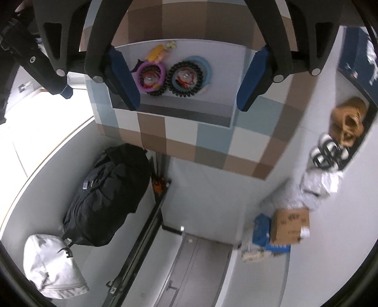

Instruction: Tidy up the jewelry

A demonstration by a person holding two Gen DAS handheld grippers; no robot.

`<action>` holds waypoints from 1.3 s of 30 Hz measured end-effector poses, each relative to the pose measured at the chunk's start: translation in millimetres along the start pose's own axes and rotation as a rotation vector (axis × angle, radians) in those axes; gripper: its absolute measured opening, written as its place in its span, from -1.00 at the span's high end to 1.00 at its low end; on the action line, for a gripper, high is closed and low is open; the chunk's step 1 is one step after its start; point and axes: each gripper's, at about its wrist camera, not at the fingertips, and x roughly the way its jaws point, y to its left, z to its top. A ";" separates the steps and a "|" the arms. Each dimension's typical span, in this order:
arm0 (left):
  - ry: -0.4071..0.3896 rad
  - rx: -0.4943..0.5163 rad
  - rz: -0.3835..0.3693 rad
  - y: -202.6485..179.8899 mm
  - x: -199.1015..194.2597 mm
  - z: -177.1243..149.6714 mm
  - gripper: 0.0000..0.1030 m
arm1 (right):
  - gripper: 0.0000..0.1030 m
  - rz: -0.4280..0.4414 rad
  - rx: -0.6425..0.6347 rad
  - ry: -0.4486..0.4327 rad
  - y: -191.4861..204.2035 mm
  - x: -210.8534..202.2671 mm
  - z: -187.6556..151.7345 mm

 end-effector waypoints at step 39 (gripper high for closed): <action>-0.193 0.172 0.136 -26.3 -63.5 -42.1 -0.61 | -1.00 -0.072 -0.141 -0.105 16.1 -61.1 -44.2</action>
